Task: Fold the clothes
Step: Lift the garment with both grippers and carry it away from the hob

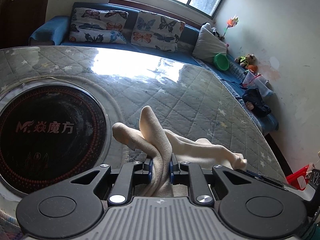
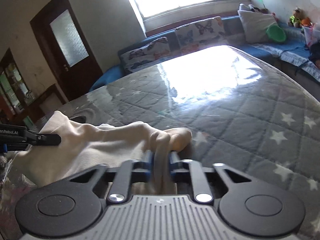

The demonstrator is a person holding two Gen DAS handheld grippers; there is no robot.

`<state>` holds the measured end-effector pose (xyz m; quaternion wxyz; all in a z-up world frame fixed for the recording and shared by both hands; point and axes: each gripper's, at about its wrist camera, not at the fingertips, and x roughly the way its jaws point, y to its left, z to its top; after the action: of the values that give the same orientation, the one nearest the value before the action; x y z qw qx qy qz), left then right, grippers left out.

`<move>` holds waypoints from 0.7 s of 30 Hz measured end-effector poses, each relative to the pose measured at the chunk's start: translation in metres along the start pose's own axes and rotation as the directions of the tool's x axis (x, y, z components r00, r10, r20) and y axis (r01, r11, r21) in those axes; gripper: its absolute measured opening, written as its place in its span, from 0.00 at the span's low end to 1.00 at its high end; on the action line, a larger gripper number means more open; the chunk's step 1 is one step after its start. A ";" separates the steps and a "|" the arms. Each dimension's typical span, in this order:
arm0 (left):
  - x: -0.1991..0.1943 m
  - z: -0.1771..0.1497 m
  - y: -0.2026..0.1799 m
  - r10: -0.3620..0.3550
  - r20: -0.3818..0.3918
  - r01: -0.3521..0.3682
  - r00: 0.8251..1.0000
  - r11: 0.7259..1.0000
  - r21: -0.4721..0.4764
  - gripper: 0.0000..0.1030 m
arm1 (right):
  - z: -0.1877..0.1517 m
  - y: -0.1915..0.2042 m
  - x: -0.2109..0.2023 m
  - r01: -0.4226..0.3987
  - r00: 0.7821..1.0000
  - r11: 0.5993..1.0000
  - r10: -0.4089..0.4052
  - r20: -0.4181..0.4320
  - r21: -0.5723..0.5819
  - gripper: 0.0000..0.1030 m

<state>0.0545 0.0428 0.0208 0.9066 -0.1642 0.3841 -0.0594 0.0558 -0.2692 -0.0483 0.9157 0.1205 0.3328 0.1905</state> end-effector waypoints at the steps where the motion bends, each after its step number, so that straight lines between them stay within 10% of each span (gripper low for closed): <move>1: -0.001 0.001 -0.001 0.000 0.001 0.000 1.000 1.000 0.002 0.16 | 0.001 0.002 -0.001 0.003 1.000 1.000 -0.003 0.007 -0.005 0.10; 21: -0.009 0.029 -0.070 -0.147 0.061 0.142 0.987 0.987 0.076 0.16 | 0.074 0.013 -0.104 0.161 0.965 0.966 -0.110 0.238 -0.203 0.09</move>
<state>0.0705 -0.0141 0.0698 0.9175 -0.1612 0.3385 -0.1330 0.0272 -0.3092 0.0704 0.9661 0.0157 0.2111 0.1480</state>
